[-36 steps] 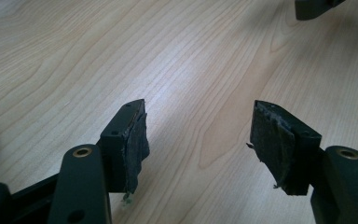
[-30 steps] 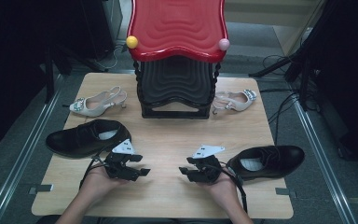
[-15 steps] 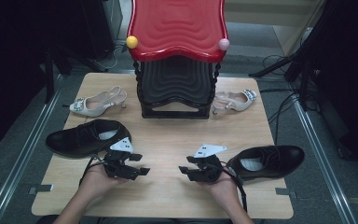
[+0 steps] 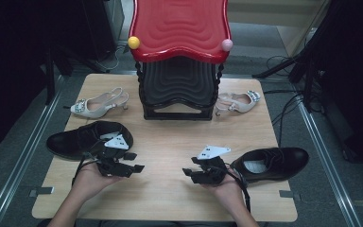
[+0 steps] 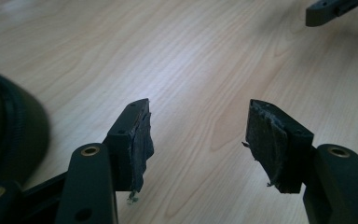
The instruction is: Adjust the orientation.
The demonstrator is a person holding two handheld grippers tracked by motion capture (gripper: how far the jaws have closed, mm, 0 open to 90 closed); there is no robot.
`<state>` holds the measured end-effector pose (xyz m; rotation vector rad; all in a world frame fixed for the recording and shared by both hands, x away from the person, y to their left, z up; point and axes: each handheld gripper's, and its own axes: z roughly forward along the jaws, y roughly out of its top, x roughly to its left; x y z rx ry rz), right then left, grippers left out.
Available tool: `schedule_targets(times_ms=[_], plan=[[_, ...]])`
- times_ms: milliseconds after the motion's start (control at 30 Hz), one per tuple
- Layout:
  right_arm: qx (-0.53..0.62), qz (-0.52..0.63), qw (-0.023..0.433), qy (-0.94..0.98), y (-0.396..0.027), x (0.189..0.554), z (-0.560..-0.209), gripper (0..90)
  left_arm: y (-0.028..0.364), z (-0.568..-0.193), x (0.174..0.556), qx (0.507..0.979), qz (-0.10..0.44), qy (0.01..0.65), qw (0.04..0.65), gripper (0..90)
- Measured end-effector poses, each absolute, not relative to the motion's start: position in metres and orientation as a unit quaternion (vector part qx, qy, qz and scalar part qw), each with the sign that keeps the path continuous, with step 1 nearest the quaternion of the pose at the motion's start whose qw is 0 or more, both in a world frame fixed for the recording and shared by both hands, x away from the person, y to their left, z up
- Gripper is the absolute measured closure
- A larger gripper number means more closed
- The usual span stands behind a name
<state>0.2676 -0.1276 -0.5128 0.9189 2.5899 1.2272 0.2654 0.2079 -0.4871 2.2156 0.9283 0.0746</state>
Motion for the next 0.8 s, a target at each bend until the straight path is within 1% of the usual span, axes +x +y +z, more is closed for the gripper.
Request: schedule_targets(times_ms=[100, 267, 467, 600, 800], plan=[[0.303, 0.406, 0.067, 0.86, -0.127, 0.268, -0.513, 45.9, 0.216, -0.48, 0.266, 0.855, 0.038, 0.371, 0.361, 41.0], [0.299, 0.402, 0.058, 0.863, -0.122, 0.269, -0.514, 47.0, 0.224, -0.472, 0.269, 0.849, 0.036, 0.389, 0.355, 41.8], [0.295, 0.399, 0.055, 0.866, -0.118, 0.27, -0.514, 46.5, 0.23, -0.455, 0.276, 0.849, 0.053, 0.391, 0.351, 42.7], [0.294, 0.397, 0.057, 0.868, -0.118, 0.27, -0.514, 46.1, 0.237, -0.449, 0.282, 0.845, 0.055, 0.399, 0.352, 42.9], [0.299, 0.398, 0.06, 0.865, -0.119, 0.272, -0.514, 45.6, 0.248, -0.442, 0.303, 0.833, 0.058, 0.427, 0.347, 42.9]])
